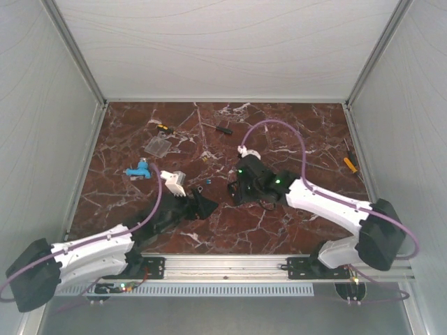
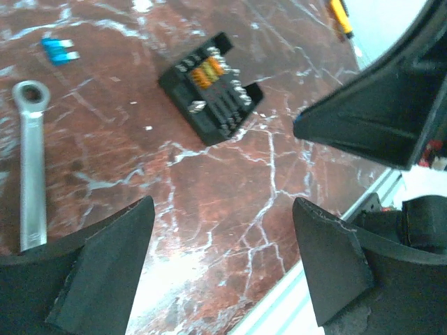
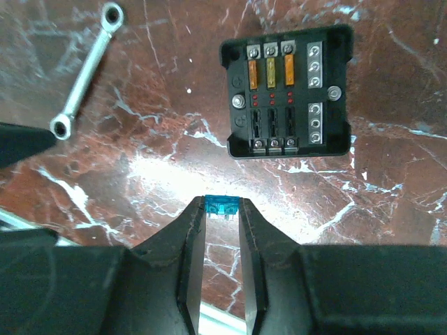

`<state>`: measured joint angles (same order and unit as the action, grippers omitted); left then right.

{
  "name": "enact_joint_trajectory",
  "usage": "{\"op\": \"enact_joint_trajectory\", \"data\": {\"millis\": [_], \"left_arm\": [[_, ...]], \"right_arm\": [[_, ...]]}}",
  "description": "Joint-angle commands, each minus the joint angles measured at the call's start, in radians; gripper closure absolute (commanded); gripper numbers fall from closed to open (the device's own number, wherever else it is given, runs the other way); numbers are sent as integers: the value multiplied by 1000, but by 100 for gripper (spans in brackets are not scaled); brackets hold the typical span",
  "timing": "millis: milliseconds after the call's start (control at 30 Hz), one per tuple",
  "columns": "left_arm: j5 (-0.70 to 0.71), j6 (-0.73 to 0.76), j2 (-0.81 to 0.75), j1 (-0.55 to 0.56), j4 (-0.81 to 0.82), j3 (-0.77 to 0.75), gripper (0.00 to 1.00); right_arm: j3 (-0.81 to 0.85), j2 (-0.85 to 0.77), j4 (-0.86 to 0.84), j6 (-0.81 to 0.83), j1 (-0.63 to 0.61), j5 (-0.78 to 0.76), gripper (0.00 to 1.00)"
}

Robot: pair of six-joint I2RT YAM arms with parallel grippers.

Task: Snap on the fuse box
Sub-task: Pick up the fuse from the center of the board.

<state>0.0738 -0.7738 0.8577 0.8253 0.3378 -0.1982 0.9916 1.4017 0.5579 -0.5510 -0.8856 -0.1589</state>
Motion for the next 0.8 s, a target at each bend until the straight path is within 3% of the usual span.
{"op": "enact_joint_trajectory", "data": {"millis": [0, 200, 400, 767], "left_arm": [[152, 83, 48, 109, 250, -17, 22], [164, 103, 223, 166, 385, -84, 35], [121, 118, 338, 199, 553, -129, 40], [141, 134, 462, 206, 565, -233, 48]], "right_arm": [[-59, -117, -119, -108, 13, -30, 87], [-96, -217, -167, -170, 13, -63, 88], [-136, -278, -194, -203, 11, -81, 89], [-196, -345, -242, -258, 11, -80, 89]]}}
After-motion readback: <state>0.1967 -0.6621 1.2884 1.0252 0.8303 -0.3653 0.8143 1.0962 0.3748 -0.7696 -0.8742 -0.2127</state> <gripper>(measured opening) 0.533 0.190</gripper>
